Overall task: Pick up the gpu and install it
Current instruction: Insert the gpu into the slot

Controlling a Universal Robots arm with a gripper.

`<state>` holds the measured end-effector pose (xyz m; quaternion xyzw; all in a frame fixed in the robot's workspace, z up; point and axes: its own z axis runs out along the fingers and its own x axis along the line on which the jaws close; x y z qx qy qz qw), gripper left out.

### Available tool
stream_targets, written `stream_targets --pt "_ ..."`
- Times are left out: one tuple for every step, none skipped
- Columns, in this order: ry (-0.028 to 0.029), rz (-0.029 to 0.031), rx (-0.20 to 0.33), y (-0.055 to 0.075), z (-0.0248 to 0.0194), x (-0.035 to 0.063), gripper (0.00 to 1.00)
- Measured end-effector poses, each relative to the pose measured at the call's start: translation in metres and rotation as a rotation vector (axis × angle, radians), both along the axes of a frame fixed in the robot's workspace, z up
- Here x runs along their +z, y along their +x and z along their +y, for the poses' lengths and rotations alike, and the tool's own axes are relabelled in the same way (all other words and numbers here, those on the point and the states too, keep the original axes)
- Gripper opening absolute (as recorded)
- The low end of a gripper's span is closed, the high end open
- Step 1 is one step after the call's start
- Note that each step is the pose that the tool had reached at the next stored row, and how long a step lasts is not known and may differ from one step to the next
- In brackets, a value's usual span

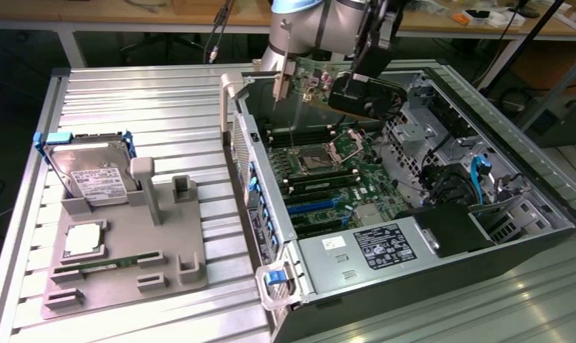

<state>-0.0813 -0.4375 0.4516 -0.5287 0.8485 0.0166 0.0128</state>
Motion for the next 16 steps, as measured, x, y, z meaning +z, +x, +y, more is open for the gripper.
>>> stream_targets --pt "0.0 0.0 0.01 0.0 0.0 0.0 0.27" --pt "0.0 0.0 0.025 0.0 0.0 0.0 0.27" --pt "0.0 0.0 0.04 0.0 0.0 0.0 0.27" --pt "0.0 0.0 0.051 0.0 0.0 0.0 0.27" --pt "0.0 0.0 0.061 0.0 0.0 0.0 0.27" --pt "0.0 0.0 0.076 0.0 0.0 0.0 0.27" --pt "0.0 0.0 0.089 0.0 0.0 0.0 0.27" --pt "0.0 0.0 0.098 0.0 0.0 0.0 0.27" --pt "0.0 0.0 0.106 0.0 0.0 0.0 0.27" --pt "0.0 0.0 0.114 0.0 0.0 0.0 0.27" --pt "0.0 0.0 0.123 0.0 0.0 0.0 0.27" --pt "0.0 0.0 0.132 0.0 0.0 0.0 0.27" --pt "0.0 0.0 0.14 0.0 0.0 0.0 0.27" --pt "0.0 -0.0001 0.149 0.0 0.0 0.0 0.27" --pt "0.0 0.0 0.158 0.0 0.0 0.0 0.27" --pt "0.0 0.0 0.168 0.0 0.0 0.0 0.27"
